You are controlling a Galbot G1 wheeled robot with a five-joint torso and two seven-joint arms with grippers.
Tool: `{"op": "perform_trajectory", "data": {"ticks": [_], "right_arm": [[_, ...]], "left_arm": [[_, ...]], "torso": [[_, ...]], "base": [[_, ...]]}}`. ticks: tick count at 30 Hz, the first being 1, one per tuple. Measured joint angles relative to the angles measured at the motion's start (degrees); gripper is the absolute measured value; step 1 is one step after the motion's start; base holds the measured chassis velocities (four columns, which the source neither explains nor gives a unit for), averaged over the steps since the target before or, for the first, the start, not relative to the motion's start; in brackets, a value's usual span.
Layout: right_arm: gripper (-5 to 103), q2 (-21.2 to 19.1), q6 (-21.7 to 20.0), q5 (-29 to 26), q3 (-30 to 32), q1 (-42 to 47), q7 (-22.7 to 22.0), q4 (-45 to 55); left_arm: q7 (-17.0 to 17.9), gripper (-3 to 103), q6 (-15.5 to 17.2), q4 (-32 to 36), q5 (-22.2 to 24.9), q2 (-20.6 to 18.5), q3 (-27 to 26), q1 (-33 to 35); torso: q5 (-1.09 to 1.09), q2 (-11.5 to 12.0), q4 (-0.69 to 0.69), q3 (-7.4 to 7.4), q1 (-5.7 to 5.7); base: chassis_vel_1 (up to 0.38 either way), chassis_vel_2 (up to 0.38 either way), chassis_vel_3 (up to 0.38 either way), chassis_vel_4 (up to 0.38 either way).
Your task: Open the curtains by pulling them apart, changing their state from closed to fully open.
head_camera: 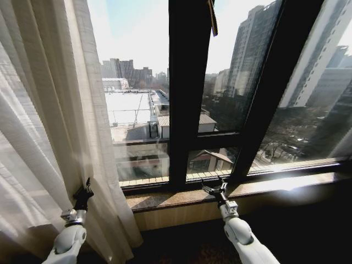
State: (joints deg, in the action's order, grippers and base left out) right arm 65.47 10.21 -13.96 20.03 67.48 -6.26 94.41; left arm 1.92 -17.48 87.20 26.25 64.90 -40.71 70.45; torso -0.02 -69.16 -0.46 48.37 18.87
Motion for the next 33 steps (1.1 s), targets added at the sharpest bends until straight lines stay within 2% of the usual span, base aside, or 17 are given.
{"op": "perform_trajectory", "data": {"ticks": [18,24,27,33], "right_arm": [[100,0.01,0.0,0.0,-0.01,0.0,0.0,0.01],[100,0.01,0.0,0.0,-0.01,0.0,0.01,0.0],[100,-0.01,0.0,0.0,0.01,0.0,0.0,-0.02],[100,-0.02,0.0,0.0,0.01,0.0,-0.01,-0.02]], "left_arm": [[0.21,0,-0.59,-0.22,-0.43,0.63,-0.06,0.22],[0.33,0,-0.64,0.04,-0.51,0.77,-0.52,0.73],[0.31,0,-0.7,0.06,-0.51,0.82,-0.78,0.92],[0.29,0,-0.99,-0.18,-0.52,0.83,-1.04,0.98]], "torso": [[-0.01,-0.01,0.02,-0.01,-0.01],[-0.03,-0.01,0.02,0.0,0.0],[0.07,0.0,-0.02,0.01,0.0],[0.02,0.0,-0.01,0.0,0.0]], "base": [[0.333,0.317,-0.333,-0.32],[0.055,0.032,-0.036,-0.054],[-0.038,-0.033,0.028,0.028],[-0.028,-0.025,0.03,0.024]]}}
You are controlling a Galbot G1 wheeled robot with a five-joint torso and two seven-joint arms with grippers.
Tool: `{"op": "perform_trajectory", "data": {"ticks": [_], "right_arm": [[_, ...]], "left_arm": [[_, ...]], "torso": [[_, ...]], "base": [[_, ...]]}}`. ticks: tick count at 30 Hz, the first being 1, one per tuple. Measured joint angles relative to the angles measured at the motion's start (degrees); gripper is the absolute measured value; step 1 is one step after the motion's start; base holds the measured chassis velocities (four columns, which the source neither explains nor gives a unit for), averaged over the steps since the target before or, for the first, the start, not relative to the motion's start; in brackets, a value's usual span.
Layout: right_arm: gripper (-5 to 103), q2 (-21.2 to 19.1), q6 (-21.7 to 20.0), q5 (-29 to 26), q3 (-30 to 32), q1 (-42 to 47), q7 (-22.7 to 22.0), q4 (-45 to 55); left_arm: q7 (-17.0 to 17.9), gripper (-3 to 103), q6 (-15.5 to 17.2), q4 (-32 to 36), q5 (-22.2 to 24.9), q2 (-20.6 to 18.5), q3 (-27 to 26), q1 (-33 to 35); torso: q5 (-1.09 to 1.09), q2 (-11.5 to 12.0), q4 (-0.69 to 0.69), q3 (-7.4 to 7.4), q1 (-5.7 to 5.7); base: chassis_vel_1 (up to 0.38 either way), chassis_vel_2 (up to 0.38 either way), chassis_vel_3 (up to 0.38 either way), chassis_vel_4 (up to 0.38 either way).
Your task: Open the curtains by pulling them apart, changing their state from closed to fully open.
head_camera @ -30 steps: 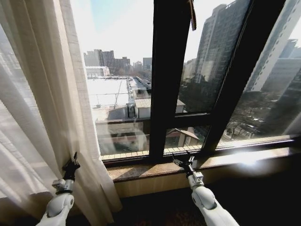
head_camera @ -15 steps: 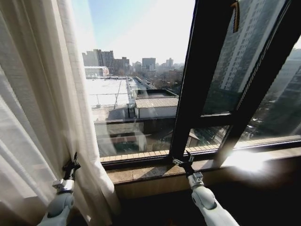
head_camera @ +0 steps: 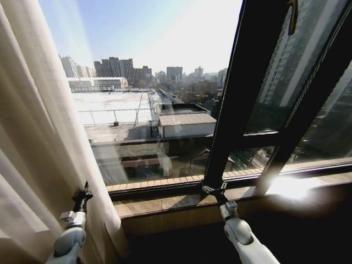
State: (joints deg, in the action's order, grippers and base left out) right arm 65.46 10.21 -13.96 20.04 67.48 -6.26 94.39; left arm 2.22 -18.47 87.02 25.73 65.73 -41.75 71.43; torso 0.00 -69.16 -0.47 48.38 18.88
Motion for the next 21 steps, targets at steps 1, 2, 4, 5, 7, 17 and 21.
{"op": "perform_trajectory", "data": {"ticks": [1,2,4,5,7,17,21], "right_arm": [[100,0.01,0.0,0.0,0.0,0.0,0.0,0.0],[100,0.01,0.0,0.0,0.0,0.0,0.0,0.0],[100,0.02,0.0,0.0,-0.01,0.0,0.0,0.01],[100,0.02,0.0,0.0,-0.01,0.0,0.0,0.0],[100,0.02,0.0,0.0,-0.01,0.0,0.0,0.01],[100,0.02,0.0,0.0,-0.02,0.0,0.0,0.02],[100,0.02,0.0,0.0,-0.02,0.0,0.0,0.02]], "left_arm": [[0.0,0,-0.08,-0.09,0.0,-0.02,-0.03,-0.02],[0.0,0,-0.08,-0.09,0.0,-0.02,-0.03,-0.02],[0.0,0,-0.16,-0.21,0.0,-0.08,-0.13,-0.06],[0.0,0,-0.2,-0.24,0.0,-0.09,-0.16,-0.08],[0.0,0,-0.29,-0.4,0.0,-0.09,-0.19,-0.1],[0.03,0,-0.59,-1.02,-0.13,0.04,-0.26,-0.33],[0.64,0,-0.6,-2.21,-0.44,-0.81,0.51,-1.56]], "torso": [[-0.02,0.0,0.01,0.0,0.0],[-0.02,0.0,0.01,0.0,0.0],[-0.04,0.0,0.01,0.0,0.0],[-0.03,0.0,0.01,0.0,0.0],[-0.02,0.0,0.01,0.0,0.01],[-0.02,-0.01,0.02,-0.01,-0.01],[-0.01,0.0,0.01,-0.01,0.0]], "base": [[0.053,0.02,-0.022,-0.027],[0.053,0.02,-0.022,-0.027],[0.057,0.014,-0.045,-0.025],[0.077,0.034,-0.056,-0.024],[0.098,-0.007,-0.103,-0.022],[0.066,0.009,-0.067,-0.01],[0.0,0.0,0.0,0.0]]}}
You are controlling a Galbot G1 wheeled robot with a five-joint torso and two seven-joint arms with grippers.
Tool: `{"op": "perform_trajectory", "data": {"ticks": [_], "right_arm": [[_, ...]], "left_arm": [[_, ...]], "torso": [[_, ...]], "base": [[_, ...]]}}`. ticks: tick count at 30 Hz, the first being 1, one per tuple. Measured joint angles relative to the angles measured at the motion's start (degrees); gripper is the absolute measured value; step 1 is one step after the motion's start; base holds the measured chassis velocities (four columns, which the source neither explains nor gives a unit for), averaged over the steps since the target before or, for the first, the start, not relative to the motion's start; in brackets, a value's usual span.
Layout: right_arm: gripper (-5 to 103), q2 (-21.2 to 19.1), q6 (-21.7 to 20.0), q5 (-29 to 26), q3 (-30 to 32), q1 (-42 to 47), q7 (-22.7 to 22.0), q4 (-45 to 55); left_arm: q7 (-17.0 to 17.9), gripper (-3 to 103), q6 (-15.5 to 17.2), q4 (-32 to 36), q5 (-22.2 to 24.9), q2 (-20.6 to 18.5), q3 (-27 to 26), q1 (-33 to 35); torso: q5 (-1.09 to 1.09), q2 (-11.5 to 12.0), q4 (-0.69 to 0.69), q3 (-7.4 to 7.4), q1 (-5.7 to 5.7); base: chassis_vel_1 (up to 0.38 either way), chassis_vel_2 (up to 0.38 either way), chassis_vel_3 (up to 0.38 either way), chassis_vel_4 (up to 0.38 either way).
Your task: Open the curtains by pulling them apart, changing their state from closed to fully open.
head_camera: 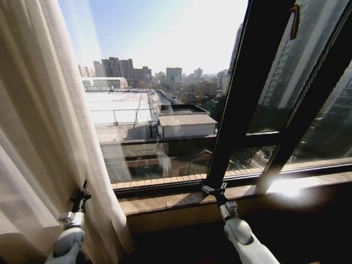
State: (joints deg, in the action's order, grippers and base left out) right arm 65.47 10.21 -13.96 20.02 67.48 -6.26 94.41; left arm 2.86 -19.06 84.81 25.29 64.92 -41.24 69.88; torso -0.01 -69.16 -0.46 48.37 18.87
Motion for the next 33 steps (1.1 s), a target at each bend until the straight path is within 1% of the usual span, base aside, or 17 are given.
{"op": "perform_trajectory", "data": {"ticks": [6,11,12,15,17,19,22,23,26,27,28,29,30,32,33], "right_arm": [[100,0.0,0.0,0.0,0.0,0.0,0.0,0.0],[100,0.0,0.0,0.0,0.0,0.0,0.0,0.0],[100,0.0,0.0,0.0,0.0,0.0,0.0,0.0],[100,0.0,0.0,0.0,0.0,0.0,0.0,0.0],[100,0.0,0.0,0.0,0.0,0.0,0.0,0.0],[100,0.0,0.0,0.0,0.0,0.0,0.0,0.0],[100,0.0,0.0,0.0,0.0,0.0,0.0,0.0],[100,0.0,0.0,0.0,0.0,0.0,0.0,0.0],[100,0.0,0.0,0.0,0.0,0.0,0.01,0.0],[100,0.0,0.0,0.0,0.0,0.0,0.0,0.0],[100,0.0,0.0,0.0,0.0,0.0,0.0,0.0],[100,0.01,0.0,0.0,-0.01,0.0,0.01,0.0],[100,0.0,0.0,0.0,-0.01,0.0,0.01,0.01],[100,0.0,0.0,0.0,-0.01,0.0,0.01,0.01],[100,0.0,0.0,0.0,-0.01,0.0,0.01,0.01]], "left_arm": [[0.78,0,0.47,-1.61,0.31,-1.16,1.01,-1.9],[2.83,0,1.39,-5.99,2.22,-3.76,0.22,-5.49],[2.83,0,1.39,-5.99,2.22,-3.76,0.22,-5.49],[4.34,0,1.68,-9.67,2.87,-5.79,-0.88,-7.97],[6.3,0,1.68,-13.07,2.98,-7.01,-1.34,-10.19],[6.84,0,1.66,-14.19,2.98,-7.34,-1.51,-10.84],[9.25,0,0.97,-20.46,2.63,-9.22,-2.6,-14.21],[9.25,0,0.97,-20.46,2.63,-9.22,-2.6,-14.21],[10.17,0,-0.4,-26.63,1.4,-11.48,-3.82,-17.04],[10.39,0,-0.86,-29.72,0.76,-12.84,-4.65,-18.47],[10.39,0,-0.86,-29.72,0.76,-12.84,-4.65,-18.47],[10.51,0,-0.99,-31.78,0.43,-13.84,-5.3,-19.61],[11.67,0,-0.59,-36.91,-0.39,-16.56,-7.38,-23.13],[12.61,0,-0.34,-39.15,-1.52,-17.52,-7.96,-24.69],[12.61,0,-0.34,-39.15,-1.52,-17.52,-7.96,-24.69]], "torso": [[-0.01,0.0,0.0,0.01,0.01],[-0.02,0.0,0.0,0.0,0.0],[-0.02,0.0,0.0,0.0,0.0],[-0.01,0.01,0.0,0.01,0.01],[-0.01,0.0,-0.01,0.01,0.01],[-0.01,0.0,-0.01,0.01,0.0],[-0.01,0.0,-0.01,0.0,0.0],[-0.01,0.0,-0.01,0.0,0.0],[-0.01,0.0,-0.01,0.01,0.0],[-0.02,0.0,0.0,0.01,0.0],[-0.02,0.0,0.0,0.01,0.0],[-0.03,0.0,0.02,0.01,0.0],[-0.01,0.0,0.01,0.0,0.0],[-0.01,0.0,0.01,0.0,0.0],[-0.01,0.0,0.01,0.0,0.0]], "base": [[0.0,0.0,0.0,0.0],[0.0,0.0,0.0,0.0],[0.0,0.0,0.0,0.0],[0.0,0.0,0.0,0.0],[0.0,0.0,0.0,0.0],[0.0,0.0,0.0,0.0],[0.0,0.0,0.0,0.0],[0.0,0.0,0.0,0.0],[0.0,0.0,0.0,0.0],[0.0,0.0,0.0,0.0],[0.0,0.0,0.0,0.0],[0.0,0.0,0.0,0.0],[0.0,0.0,0.0,0.0],[0.0,0.0,0.0,0.0],[0.0,0.0,0.0,0.0]]}}
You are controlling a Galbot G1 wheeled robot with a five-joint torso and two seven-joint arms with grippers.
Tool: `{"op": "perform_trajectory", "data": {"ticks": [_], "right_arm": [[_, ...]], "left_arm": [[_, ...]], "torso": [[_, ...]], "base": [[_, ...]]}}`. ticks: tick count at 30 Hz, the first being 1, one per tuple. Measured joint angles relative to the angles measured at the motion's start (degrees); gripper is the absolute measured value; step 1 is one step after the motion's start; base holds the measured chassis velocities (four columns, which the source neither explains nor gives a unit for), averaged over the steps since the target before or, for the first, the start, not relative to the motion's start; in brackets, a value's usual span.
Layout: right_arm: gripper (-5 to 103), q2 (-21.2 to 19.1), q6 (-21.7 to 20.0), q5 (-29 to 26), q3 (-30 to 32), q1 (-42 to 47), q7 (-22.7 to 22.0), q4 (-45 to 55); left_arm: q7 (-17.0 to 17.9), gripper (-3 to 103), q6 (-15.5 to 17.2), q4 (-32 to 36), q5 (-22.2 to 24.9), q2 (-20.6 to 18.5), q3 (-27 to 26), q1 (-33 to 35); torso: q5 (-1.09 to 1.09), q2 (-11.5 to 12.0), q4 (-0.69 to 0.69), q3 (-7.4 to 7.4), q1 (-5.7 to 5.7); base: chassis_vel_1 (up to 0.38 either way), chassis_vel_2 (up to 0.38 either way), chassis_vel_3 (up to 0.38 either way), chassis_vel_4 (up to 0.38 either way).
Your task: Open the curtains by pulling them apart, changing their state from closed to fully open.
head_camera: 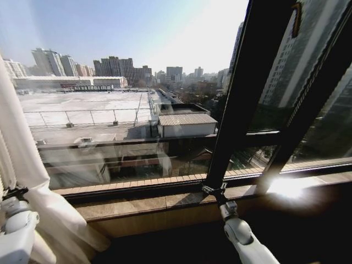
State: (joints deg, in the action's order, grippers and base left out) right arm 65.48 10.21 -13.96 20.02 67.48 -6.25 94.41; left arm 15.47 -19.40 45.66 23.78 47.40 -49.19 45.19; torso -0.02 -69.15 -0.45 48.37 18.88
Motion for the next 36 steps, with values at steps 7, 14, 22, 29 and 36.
{"op": "perform_trajectory", "data": {"ticks": [7,14,22,29,36], "right_arm": [[100,0.0,0.0,0.0,0.0,0.0,0.0,0.0],[100,0.0,0.0,0.0,0.0,0.0,0.0,0.0],[100,0.0,0.0,0.0,0.01,0.0,0.0,-0.01],[100,0.0,0.0,0.0,0.01,0.0,0.0,-0.01],[100,0.0,0.0,0.0,0.01,0.0,0.0,-0.01]], "left_arm": [[0.73,0,0.21,-0.77,-1.07,0.18,-0.09,-0.28],[1.95,6,4.49,7.59,-2.26,3.6,-1.89,5.42],[2.18,33,4.19,27.3,-6.95,14.38,-7.04,20.39],[-1.47,54,2.23,43.48,-5.84,22.05,-6.76,31.33],[-13.02,82,0.16,55.44,-0.02,25.81,-3.75,39.2]], "torso": [[-0.01,0.0,0.0,0.0,0.0],[0.01,0.0,0.0,0.0,0.0],[0.0,-0.01,0.0,0.0,0.0],[0.03,-0.01,-0.01,-0.01,-0.01],[0.03,-0.01,-0.02,-0.01,-0.01]], "base": [[0.0,0.0,0.0,0.0],[0.0,0.0,0.0,0.0],[0.0,0.0,0.0,0.0],[0.0,0.0,0.0,0.0],[0.0,0.0,0.0,0.0]]}}
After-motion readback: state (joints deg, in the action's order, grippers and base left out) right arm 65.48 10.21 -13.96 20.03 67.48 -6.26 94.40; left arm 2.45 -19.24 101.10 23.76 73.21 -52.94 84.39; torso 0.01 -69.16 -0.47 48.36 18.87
